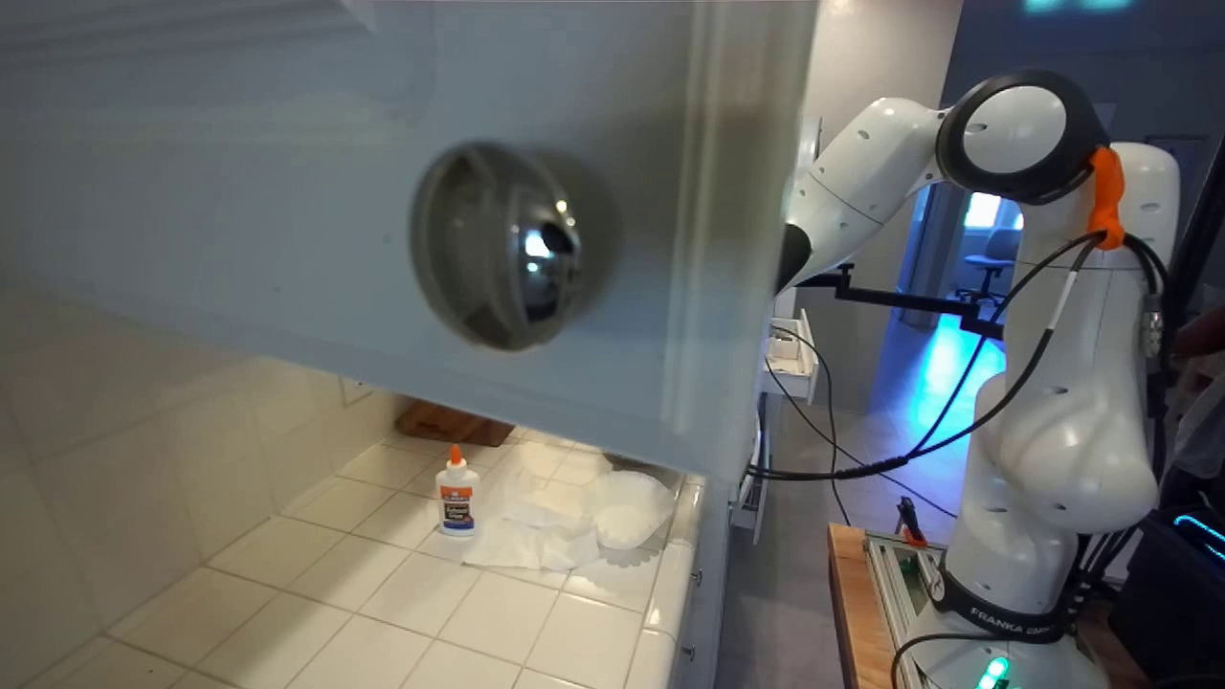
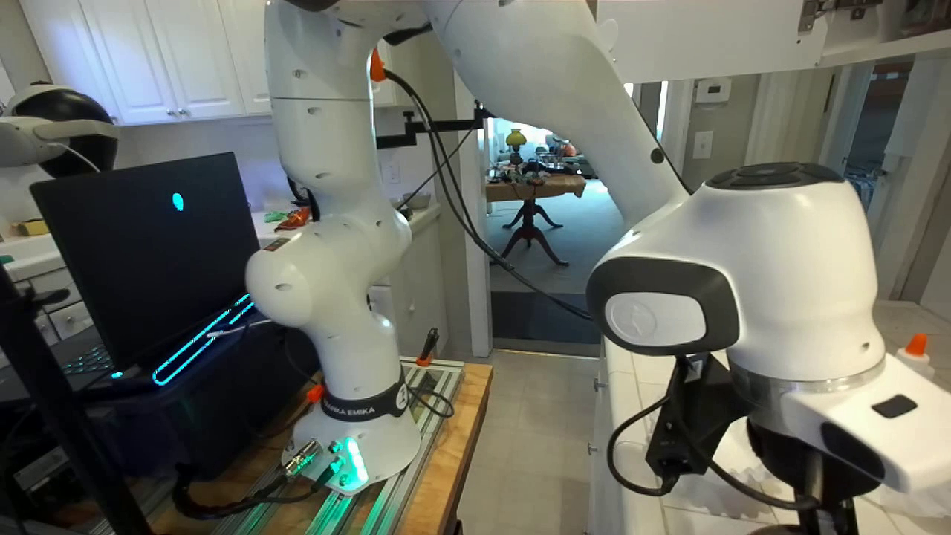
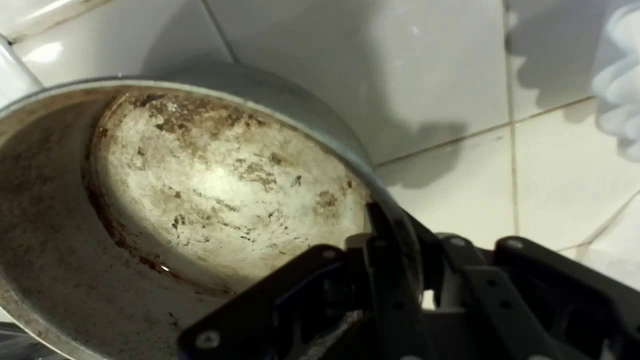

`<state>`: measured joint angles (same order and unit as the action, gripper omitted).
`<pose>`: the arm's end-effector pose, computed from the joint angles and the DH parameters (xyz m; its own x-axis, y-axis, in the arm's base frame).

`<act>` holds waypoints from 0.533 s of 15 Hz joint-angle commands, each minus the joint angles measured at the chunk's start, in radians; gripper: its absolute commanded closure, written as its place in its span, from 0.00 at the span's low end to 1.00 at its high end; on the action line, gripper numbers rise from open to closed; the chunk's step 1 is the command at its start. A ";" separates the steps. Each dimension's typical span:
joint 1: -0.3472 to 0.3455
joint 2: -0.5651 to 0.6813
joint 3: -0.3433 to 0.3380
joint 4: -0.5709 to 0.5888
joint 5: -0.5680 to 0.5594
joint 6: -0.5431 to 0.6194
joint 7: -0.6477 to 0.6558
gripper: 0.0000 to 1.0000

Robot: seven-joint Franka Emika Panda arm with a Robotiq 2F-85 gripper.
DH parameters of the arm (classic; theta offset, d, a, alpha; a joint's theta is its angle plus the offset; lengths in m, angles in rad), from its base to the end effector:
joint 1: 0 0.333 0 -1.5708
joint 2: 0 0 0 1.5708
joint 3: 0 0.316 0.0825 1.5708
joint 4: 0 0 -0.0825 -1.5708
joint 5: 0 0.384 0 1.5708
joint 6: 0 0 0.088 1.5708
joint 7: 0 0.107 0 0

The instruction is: Move the pot to the right

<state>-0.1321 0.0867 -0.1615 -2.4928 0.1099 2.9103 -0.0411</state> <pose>0.4782 -0.1519 0.2876 0.8856 -0.3312 0.3257 -0.3400 -0.9399 -0.0314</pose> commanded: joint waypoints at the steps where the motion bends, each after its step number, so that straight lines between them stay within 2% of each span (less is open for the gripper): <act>1: -0.011 -0.033 -0.038 -0.008 -0.108 -0.014 0.076 0.98; 5: -0.004 -0.040 -0.100 -0.001 -0.247 -0.031 0.163 0.98; 8: -0.010 -0.054 -0.132 0.002 -0.307 -0.045 0.197 0.98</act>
<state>-0.1415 0.0716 -0.2634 -2.4928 -0.1209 2.9016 0.0993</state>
